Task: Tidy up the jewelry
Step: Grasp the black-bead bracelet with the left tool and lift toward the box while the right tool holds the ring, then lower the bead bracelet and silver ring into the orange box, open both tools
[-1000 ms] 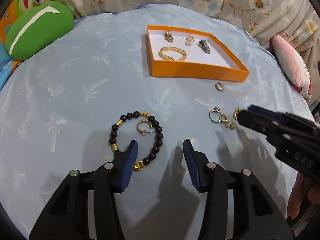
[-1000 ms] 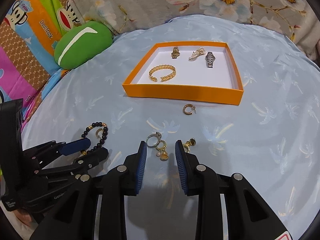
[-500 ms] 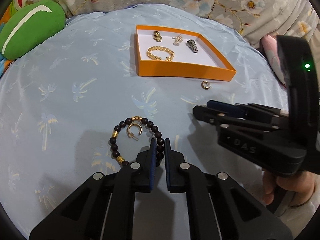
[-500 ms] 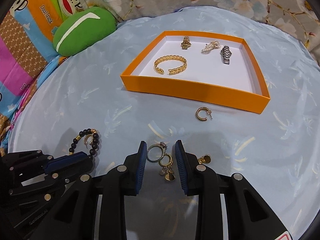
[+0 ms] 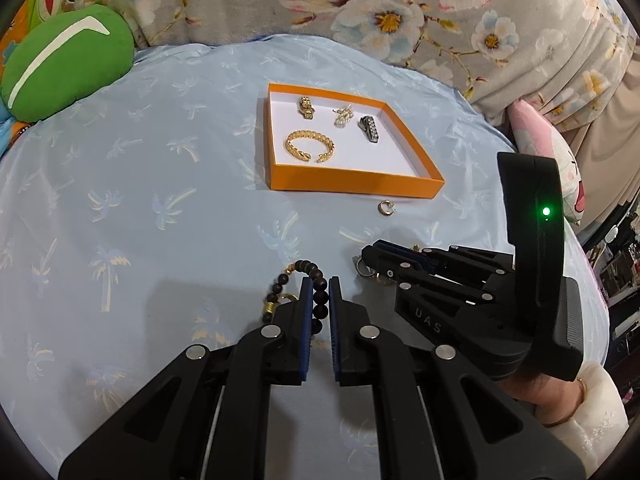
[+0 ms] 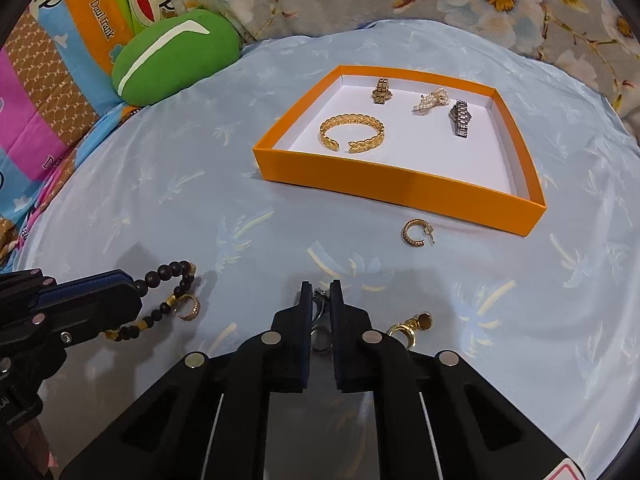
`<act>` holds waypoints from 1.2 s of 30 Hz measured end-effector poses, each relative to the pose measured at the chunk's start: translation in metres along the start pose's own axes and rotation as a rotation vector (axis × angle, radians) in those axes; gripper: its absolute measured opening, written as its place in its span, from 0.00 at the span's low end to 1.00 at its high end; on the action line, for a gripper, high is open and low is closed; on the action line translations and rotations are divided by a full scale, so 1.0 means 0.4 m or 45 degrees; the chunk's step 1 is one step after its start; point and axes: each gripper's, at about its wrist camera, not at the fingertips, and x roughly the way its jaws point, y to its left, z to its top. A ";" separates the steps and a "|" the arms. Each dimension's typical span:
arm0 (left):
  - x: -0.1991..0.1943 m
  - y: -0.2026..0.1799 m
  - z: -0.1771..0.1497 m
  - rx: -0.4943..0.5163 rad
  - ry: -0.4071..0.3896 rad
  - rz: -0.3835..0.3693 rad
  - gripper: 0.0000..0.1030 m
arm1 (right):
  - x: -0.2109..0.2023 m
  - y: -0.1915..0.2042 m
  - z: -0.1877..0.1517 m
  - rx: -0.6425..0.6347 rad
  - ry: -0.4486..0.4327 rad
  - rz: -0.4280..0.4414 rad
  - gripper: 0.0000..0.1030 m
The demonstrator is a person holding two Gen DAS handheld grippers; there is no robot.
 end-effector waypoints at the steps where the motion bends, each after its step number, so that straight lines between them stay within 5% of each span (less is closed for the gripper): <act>1: -0.004 -0.001 0.002 -0.002 -0.004 -0.004 0.07 | -0.003 -0.002 0.000 0.003 -0.003 -0.001 0.05; 19: -0.072 0.006 0.082 -0.028 -0.113 -0.034 0.07 | -0.123 -0.044 0.055 0.110 -0.171 0.044 0.05; 28: -0.039 0.002 0.238 -0.009 -0.205 -0.043 0.07 | -0.137 -0.129 0.158 0.161 -0.255 0.001 0.05; 36: 0.102 -0.018 0.418 0.015 -0.235 -0.056 0.07 | -0.052 -0.240 0.238 0.269 -0.252 -0.031 0.05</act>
